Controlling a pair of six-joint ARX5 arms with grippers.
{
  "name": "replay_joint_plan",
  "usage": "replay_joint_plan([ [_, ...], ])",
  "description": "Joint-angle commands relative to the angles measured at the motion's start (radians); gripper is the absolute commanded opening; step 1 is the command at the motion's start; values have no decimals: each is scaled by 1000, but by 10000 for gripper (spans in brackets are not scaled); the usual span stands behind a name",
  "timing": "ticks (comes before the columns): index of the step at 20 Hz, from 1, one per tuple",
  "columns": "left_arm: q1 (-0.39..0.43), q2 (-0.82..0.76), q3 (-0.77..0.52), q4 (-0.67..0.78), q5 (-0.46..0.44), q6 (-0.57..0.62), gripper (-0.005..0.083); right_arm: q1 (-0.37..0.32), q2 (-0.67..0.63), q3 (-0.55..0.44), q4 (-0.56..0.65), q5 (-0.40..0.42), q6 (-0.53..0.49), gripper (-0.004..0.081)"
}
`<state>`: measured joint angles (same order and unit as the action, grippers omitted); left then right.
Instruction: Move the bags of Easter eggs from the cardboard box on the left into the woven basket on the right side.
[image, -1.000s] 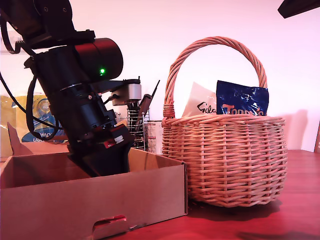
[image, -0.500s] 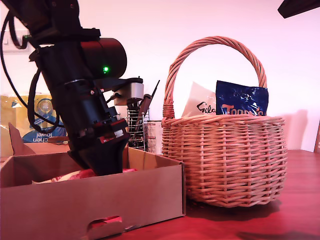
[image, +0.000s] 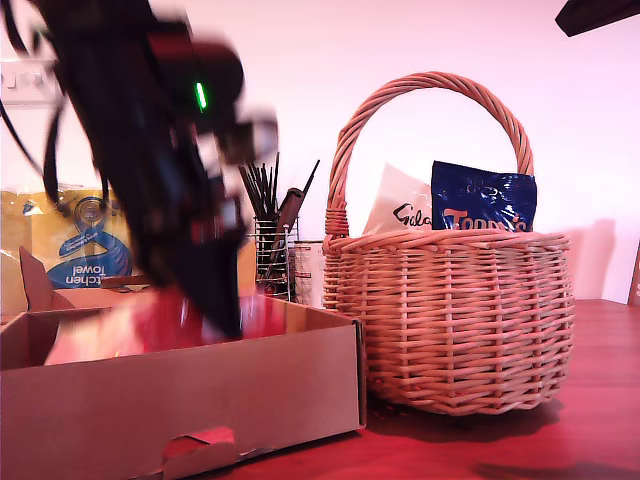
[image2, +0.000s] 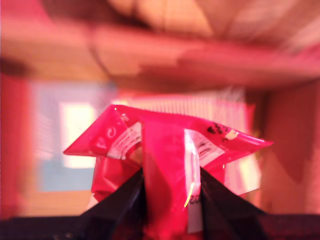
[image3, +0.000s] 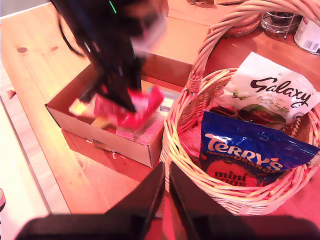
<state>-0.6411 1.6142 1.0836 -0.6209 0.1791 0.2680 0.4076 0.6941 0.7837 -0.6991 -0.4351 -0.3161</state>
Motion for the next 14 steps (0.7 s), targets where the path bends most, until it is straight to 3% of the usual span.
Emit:
replay_joint_plan([
  [1,-3,-35,12,8,3,-8,162,5,-3,17,6,0,-6,-13],
  [7,-11,-132,14,47,192,-50,162,4,-3,17,-2,2,-9,-13],
  [11,-37,-156,15,208,346,-163,162,3,-9,17,-31,51,-23,-13],
  [14,-93,-148,15,344,363,-220,162,3,-52,17,-40,54,-23,-13],
])
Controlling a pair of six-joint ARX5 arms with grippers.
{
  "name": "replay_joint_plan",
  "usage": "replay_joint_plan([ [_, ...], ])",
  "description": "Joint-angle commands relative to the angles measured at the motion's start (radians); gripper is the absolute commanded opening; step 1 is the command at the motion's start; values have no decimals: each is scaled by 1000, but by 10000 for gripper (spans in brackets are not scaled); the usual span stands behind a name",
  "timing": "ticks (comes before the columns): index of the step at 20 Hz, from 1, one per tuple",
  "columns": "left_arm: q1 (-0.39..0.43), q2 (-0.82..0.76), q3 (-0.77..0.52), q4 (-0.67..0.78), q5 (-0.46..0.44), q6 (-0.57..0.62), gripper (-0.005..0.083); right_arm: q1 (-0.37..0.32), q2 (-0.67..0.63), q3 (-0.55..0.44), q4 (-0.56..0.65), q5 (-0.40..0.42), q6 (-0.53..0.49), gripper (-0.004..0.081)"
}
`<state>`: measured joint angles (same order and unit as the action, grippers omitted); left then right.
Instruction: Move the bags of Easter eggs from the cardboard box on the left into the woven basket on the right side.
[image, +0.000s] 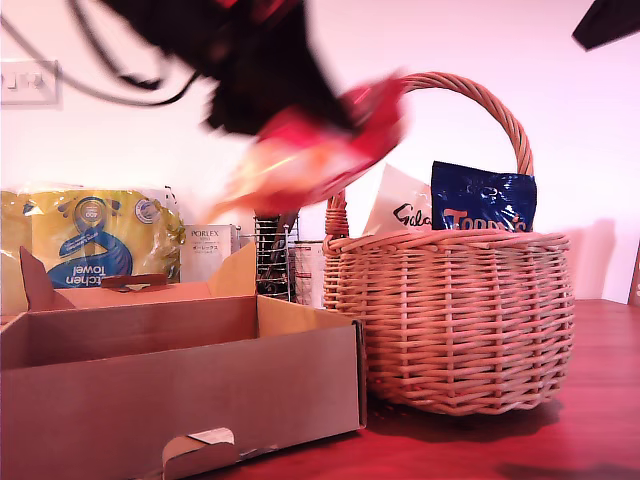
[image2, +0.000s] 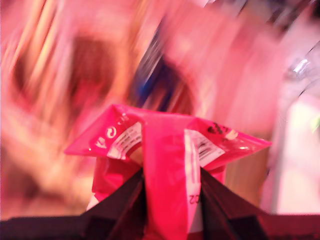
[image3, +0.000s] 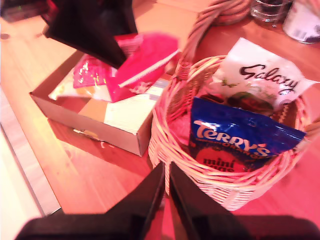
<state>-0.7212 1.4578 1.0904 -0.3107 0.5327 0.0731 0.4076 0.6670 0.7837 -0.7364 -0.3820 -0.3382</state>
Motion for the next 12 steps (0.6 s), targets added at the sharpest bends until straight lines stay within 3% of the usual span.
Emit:
replay_joint_plan([
  [1,-35,10,8,82,9,-27,162,0,-42,17,-14,11,0,-13],
  [6,-134,32,8,322,-65,-94,162,-4,-104,17,-70,83,1,-13],
  [12,-214,146,8,504,-403,-119,163,-4,-153,17,-108,176,0,-13],
])
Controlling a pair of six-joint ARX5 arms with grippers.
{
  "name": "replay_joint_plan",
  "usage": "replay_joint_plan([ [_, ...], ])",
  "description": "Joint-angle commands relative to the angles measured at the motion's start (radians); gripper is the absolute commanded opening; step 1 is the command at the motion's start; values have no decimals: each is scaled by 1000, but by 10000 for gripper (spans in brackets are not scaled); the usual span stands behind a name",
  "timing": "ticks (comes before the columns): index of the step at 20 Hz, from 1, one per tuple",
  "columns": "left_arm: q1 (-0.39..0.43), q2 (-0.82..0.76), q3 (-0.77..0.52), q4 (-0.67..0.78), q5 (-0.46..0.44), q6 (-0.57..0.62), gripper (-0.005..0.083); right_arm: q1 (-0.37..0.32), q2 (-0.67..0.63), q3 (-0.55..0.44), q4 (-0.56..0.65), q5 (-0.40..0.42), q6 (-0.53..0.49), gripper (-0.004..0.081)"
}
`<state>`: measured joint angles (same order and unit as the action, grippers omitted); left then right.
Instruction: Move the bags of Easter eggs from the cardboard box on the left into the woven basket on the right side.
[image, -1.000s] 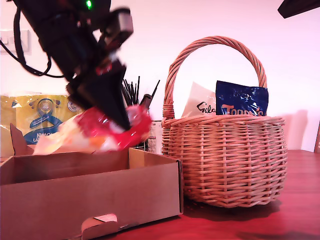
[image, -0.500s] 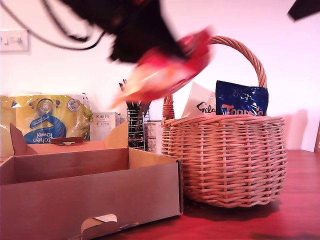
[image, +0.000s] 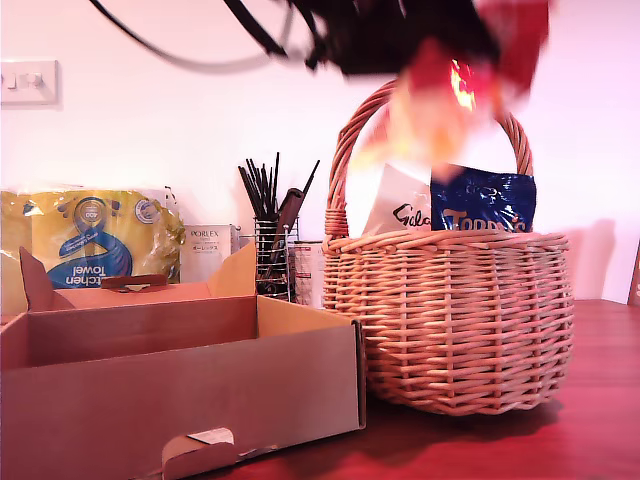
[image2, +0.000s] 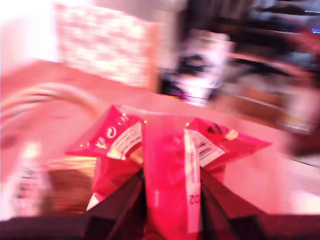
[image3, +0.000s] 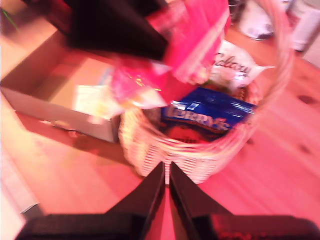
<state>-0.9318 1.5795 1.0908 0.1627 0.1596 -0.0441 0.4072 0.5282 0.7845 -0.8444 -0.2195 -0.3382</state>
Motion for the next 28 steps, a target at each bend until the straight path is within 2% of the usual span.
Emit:
replay_joint_plan([
  [1,-7,53,8,63,-59,-2,163,-3,-22,16,-2,25,0,-13],
  [4,-7,129,8,164,-148,-2,163,-3,-39,16,-6,29,-1,-13],
  [9,-6,162,8,204,-278,-2,163,-3,-43,16,-5,28,-3,-13],
  [19,-9,287,8,201,-272,-37,163,-3,-43,16,-2,20,-3,-13],
  [23,-11,293,8,190,-251,-36,170,-3,-43,16,0,21,-3,-13],
  [24,-11,292,8,190,-238,-35,207,-3,-43,16,2,20,-3,-13],
  [25,-11,292,10,193,-234,-35,311,-3,-43,16,2,21,-3,-13],
  [27,-11,292,17,198,-206,-34,627,-3,-43,16,2,20,-3,-13],
  [28,-11,292,26,190,-198,-35,718,-3,-43,16,2,21,-3,-13],
])
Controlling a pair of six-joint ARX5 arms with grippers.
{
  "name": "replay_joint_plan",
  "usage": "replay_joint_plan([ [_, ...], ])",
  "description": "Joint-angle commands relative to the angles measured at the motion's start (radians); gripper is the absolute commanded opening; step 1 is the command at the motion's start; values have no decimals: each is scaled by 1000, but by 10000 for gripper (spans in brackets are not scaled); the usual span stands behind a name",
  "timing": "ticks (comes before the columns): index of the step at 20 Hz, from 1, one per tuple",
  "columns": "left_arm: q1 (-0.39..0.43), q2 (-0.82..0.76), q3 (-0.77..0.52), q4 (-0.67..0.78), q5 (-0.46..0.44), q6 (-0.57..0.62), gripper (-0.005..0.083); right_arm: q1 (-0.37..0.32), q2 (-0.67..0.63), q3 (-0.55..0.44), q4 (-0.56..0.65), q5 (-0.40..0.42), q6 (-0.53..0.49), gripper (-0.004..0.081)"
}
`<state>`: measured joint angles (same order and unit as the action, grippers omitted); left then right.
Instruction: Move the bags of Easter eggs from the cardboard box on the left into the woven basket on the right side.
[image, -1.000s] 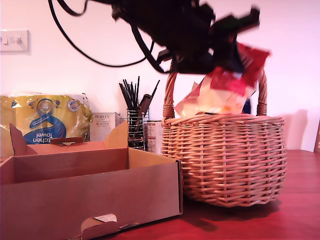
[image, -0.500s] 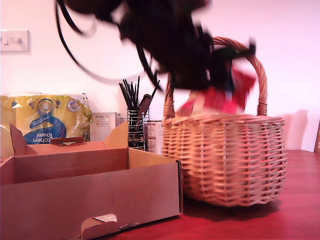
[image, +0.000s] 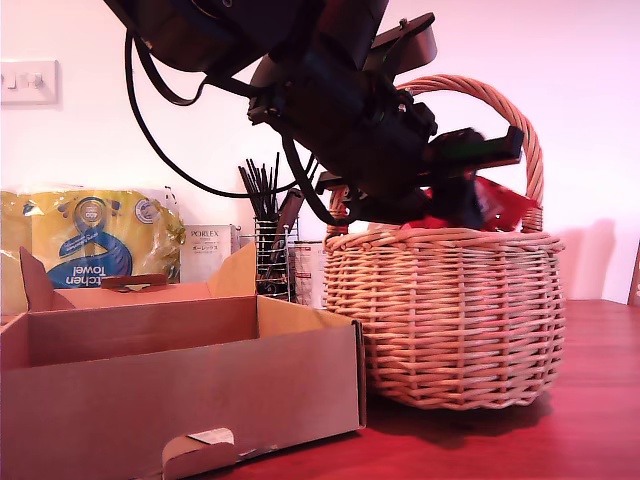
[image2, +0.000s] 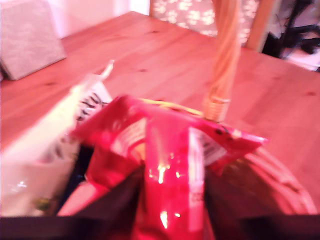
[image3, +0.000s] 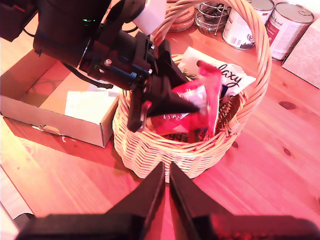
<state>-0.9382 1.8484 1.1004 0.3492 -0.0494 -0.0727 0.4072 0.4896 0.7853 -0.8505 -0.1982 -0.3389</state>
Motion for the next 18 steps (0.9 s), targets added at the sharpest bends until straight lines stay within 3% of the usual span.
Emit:
replay_joint_plan([
  [1,-9,21,28,-14,14,-6,734,-3,-4,16,8,-1,-3,-13],
  [8,-27,-83,69,-123,12,-6,727,-3,-4,16,9,-1,-10,-13],
  [10,-31,-119,69,-184,-4,-5,683,-3,-4,16,19,-1,-10,-13],
  [12,-32,-150,69,-245,-21,-6,504,-3,-3,16,25,-1,-12,-13],
  [15,-32,-198,69,-351,-23,13,72,-3,11,15,22,-1,-12,-13],
  [16,-32,-217,69,-395,-23,34,-28,-3,22,15,25,-3,-6,-13],
  [18,-33,-256,68,-462,-31,39,-19,-3,42,14,53,-20,21,-13],
])
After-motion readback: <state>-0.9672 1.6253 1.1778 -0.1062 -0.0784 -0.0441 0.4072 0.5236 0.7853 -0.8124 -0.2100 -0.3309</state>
